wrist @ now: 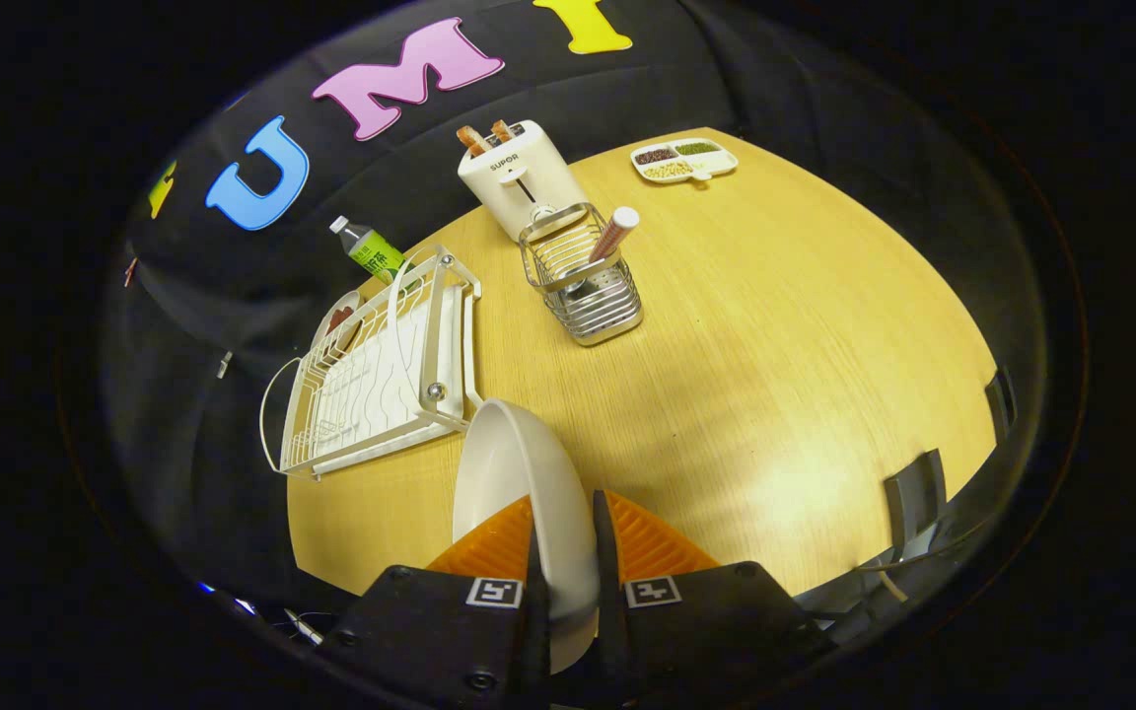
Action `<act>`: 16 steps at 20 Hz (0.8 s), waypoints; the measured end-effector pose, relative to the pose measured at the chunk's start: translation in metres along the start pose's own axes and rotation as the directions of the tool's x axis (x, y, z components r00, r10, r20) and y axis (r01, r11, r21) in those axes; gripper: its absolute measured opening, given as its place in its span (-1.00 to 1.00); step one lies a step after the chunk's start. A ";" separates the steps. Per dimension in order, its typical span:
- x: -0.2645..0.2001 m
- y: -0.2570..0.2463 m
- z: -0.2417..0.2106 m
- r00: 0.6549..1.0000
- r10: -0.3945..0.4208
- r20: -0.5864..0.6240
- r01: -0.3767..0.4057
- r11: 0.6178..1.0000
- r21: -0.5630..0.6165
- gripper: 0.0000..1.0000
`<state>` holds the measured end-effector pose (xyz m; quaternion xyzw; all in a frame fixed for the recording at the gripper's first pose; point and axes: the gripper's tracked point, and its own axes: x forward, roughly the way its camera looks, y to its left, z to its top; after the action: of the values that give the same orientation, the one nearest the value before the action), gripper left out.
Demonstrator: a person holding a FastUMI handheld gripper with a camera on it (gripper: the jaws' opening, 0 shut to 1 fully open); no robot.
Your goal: Take the plate from the dish rack, then take the spoon from the basket and place it into the plate.
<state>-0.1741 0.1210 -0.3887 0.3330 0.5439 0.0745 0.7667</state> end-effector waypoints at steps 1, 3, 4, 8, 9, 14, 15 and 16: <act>0.003 -0.001 -0.001 1.000 0.011 -0.013 -0.011 1.000 0.010 -0.54; 0.013 -0.012 -0.007 0.999 0.001 -0.038 0.000 1.000 0.016 -0.53; 0.016 -0.014 -0.008 0.999 0.017 -0.047 -0.016 1.000 0.025 -0.53; 0.031 -0.013 -0.008 0.997 0.041 -0.061 -0.037 0.997 0.062 -0.50; 0.033 -0.017 -0.010 0.998 0.027 -0.059 -0.024 0.998 0.054 -0.48; 0.038 -0.030 -0.010 0.997 -0.059 -0.041 0.060 0.998 0.024 -0.25; 0.040 -0.035 -0.010 0.996 -0.078 -0.036 0.079 0.997 0.011 -0.23; 0.036 -0.035 -0.007 0.996 -0.079 -0.029 0.079 0.997 0.009 -0.20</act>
<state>-0.1743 0.1141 -0.4394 0.3142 0.5679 0.0459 0.7594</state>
